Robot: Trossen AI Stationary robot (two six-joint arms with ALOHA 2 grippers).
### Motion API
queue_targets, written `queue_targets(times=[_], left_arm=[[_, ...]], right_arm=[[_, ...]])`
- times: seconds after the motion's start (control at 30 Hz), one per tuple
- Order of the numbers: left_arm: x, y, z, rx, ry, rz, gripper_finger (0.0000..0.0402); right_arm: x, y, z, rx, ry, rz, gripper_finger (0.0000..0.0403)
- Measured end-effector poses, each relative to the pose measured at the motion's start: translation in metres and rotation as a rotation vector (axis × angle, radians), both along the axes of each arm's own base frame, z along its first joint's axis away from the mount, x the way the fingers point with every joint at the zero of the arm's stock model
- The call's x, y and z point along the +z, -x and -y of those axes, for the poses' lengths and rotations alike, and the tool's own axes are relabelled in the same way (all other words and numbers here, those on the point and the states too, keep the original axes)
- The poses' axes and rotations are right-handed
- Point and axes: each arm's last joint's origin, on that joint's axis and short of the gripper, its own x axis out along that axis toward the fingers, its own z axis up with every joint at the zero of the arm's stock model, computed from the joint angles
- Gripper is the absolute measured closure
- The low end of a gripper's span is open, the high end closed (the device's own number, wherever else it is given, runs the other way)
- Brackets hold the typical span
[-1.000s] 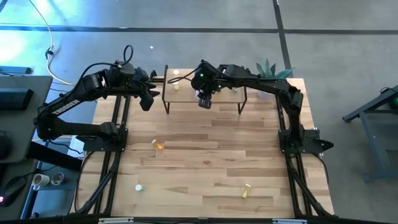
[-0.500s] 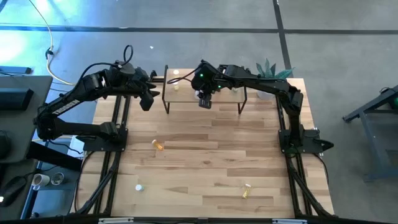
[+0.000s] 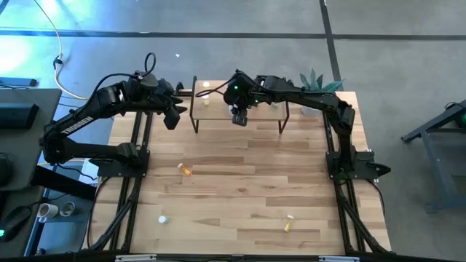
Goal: Pick and place medicine bottles onto shelf by color
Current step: Put the white medicine bottle on the shelf aligned with the other white medicine bottles, then put the blue medicine bottle on the shelf aligned with the other blue medicine bottles
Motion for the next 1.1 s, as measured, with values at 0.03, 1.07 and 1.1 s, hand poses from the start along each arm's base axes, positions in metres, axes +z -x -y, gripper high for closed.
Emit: queue_targets(times=[0.03, 1.07, 1.1], left_arm=[[0.0, 0.0, 0.0, 0.0, 0.0, 0.0, 0.0227], [-0.011, -0.002, 0.023, -0.025, 0.185, -0.076, 0.0227], [-0.012, -0.003, 0.027, -0.038, 0.196, -0.081, 0.0227]], right_arm=[[0.0, 0.0, 0.0, 0.0, 0.001, 0.002, 0.023], [0.057, 0.024, -0.038, -0.109, -0.092, 0.204, 0.0229], [0.059, 0.025, -0.039, -0.121, -0.104, 0.216, 0.0229]])
